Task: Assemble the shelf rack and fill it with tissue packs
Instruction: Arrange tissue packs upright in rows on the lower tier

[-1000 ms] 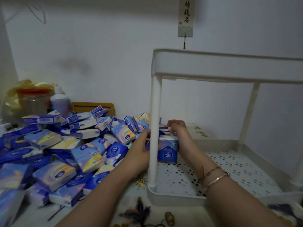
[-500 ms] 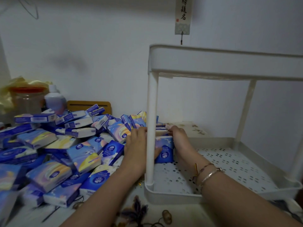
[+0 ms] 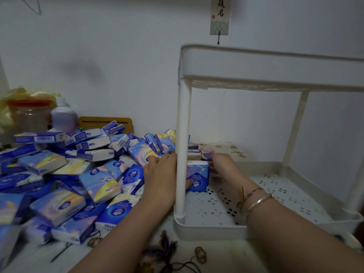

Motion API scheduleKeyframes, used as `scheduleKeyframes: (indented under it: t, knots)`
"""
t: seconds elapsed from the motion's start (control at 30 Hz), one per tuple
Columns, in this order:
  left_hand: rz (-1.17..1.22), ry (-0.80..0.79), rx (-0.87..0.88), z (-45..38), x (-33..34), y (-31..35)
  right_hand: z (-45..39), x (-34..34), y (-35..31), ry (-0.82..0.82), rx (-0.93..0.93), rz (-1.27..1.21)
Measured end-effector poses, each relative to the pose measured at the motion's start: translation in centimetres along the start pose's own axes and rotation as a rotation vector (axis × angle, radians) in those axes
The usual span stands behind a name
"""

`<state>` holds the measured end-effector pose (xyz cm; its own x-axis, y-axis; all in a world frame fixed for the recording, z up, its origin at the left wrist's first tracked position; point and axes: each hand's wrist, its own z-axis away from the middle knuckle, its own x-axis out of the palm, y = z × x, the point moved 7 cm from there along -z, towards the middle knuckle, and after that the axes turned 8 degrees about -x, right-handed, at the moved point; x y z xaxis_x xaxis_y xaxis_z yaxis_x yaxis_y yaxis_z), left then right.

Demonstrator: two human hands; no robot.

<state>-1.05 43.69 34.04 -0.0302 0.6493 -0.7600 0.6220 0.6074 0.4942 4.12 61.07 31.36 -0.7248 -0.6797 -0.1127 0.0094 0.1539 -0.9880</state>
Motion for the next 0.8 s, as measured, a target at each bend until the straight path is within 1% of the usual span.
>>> scheduleKeyframes:
  t: [0.07,0.13,0.23,0.27,0.3,0.4,0.5,0.57,0.63,0.67,0.7,0.73,0.8]
  knots:
    - [0.001,-0.008,0.007,0.0,0.1,0.0,0.6,-0.2,0.3,-0.098,0.139,0.020]
    - [-0.041,-0.012,0.030,0.0,0.2,0.2,1.0,-0.9,0.2,-0.166,0.206,0.146]
    - [-0.052,-0.035,0.021,-0.4,0.8,-0.1,1.8,-1.0,-0.5,-0.350,0.133,0.336]
    - [-0.051,-0.034,0.017,-0.5,0.9,-0.2,2.3,-0.9,-0.6,-0.393,0.100,0.390]
    - [-0.035,-0.032,0.014,-0.6,1.0,-0.2,2.6,-0.9,-0.6,-0.403,0.073,0.437]
    - [0.083,-0.057,-0.034,-0.9,1.2,-0.5,2.7,-1.1,-1.1,-0.313,-0.019,0.497]
    - [0.270,-0.084,-0.063,-1.0,1.3,-1.0,2.8,-2.0,-2.5,-0.192,-0.131,0.375]
    - [0.344,-0.081,-0.090,-1.1,1.3,-1.4,3.0,-3.6,-3.9,-0.049,-0.225,0.289]
    - [0.345,-0.044,-0.093,-1.1,1.0,-1.4,3.6,-5.4,-5.7,0.126,-0.352,0.227]
    - [0.330,-0.017,-0.089,-1.0,0.9,-1.3,4.0,-6.0,-6.4,0.183,-0.405,0.188]
    - [0.320,0.008,-0.079,-1.0,0.8,-1.2,4.3,-6.3,-6.8,0.200,-0.440,0.168]
    - [0.321,0.030,-0.065,-1.0,0.7,-1.1,4.5,-6.0,-6.9,0.174,-0.451,0.183]
    - [0.327,0.064,-0.036,-1.1,0.6,-1.1,5.0,-4.4,-6.7,0.049,-0.445,0.264]
